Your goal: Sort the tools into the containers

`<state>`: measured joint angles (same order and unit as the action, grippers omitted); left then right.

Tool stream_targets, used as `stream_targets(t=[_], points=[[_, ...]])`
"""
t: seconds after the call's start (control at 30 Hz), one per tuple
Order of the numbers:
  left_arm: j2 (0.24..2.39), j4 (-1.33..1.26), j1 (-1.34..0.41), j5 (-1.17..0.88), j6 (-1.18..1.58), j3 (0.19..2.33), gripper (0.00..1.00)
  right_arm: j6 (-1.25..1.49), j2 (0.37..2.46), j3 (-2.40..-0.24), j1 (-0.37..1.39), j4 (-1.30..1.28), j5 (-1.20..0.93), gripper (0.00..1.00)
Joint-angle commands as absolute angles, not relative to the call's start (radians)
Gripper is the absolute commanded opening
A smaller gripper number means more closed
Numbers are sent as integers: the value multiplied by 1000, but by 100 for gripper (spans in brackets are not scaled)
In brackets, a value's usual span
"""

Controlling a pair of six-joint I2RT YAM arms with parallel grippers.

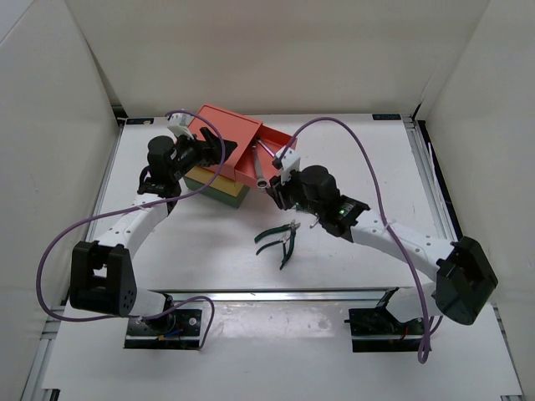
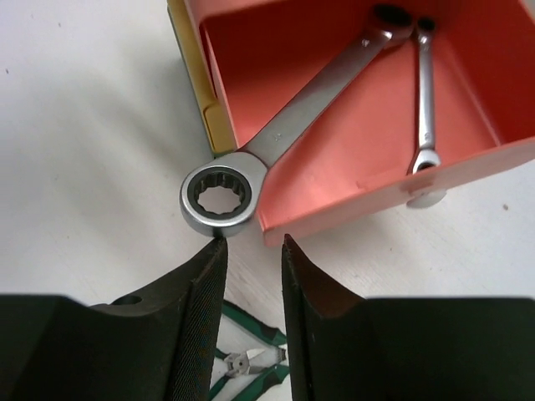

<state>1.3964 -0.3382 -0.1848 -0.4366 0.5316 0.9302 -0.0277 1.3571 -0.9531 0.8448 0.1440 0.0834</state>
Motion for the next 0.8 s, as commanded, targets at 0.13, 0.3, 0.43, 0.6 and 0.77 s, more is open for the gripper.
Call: stream_targets(t=[0.13,0.3,0.43,0.6,0.77], points=[[1448,-166,-181,-448,540,884,99,-9,1387,-1086,847,221,110,36],[1445,-164,-183,-451,541,882,99,-5,1451,-1163,847,209,129,36],[1436,-160,-181,-448,538,882,99,-3,1412,-1117,847,245,55,40],[1442,-164,-181,-448,538,882,99,-12,1374,-1092,853,200,22,47],[1448,-169,-181,-451,540,879,99,-48,1373,-1097,874,129,49,50]])
